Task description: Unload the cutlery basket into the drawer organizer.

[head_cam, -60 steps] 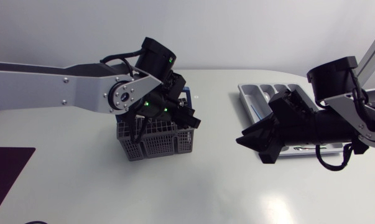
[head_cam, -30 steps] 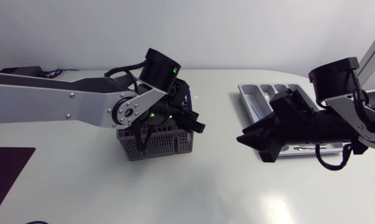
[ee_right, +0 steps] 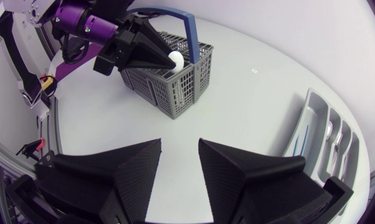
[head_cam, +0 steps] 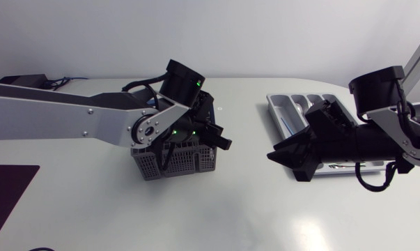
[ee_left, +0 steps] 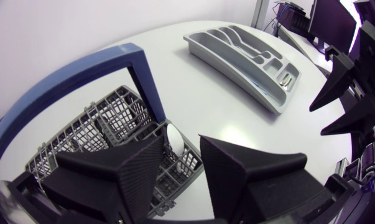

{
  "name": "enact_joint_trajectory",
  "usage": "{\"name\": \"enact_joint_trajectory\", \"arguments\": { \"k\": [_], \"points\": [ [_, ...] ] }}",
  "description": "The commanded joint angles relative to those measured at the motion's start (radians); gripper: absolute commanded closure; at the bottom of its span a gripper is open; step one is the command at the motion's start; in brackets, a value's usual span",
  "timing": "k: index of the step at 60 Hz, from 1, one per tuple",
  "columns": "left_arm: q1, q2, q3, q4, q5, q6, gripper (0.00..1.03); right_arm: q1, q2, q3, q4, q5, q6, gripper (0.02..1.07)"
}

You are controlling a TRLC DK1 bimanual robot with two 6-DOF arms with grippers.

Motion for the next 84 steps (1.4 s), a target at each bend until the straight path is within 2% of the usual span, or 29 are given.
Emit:
{"name": "enact_joint_trajectory", "arguments": {
  "k": [1,5,14,22,44,68,84],
  "points": [
    [-0.008,0.029,0.001,0.006,-0.010,-0.029,0.69,-0.007,0.003,-0.020,0.004,-0.010,-0.017,0.60],
    [-0.009,0.030,0.000,0.004,-0.010,-0.029,0.70,-0.007,0.004,-0.020,0.004,-0.012,-0.017,0.60],
    [-0.009,0.032,-0.004,0.007,-0.010,-0.025,0.88,-0.004,0.009,-0.020,0.005,-0.013,-0.017,0.60],
    [-0.011,0.032,-0.007,0.009,-0.010,-0.022,0.97,-0.001,0.010,-0.020,0.007,-0.013,-0.015,0.60],
    [0.004,0.000,-0.033,0.012,0.012,-0.027,0.99,0.007,0.012,-0.021,0.004,-0.013,-0.017,0.60],
    [0.038,-0.100,-0.108,0.078,0.118,-0.041,0.99,0.010,0.014,-0.026,0.005,-0.013,-0.015,0.60],
    [0.077,-0.168,-0.145,0.124,0.226,-0.070,0.99,0.017,0.015,-0.023,0.007,-0.013,-0.009,0.60]
  ]
}}
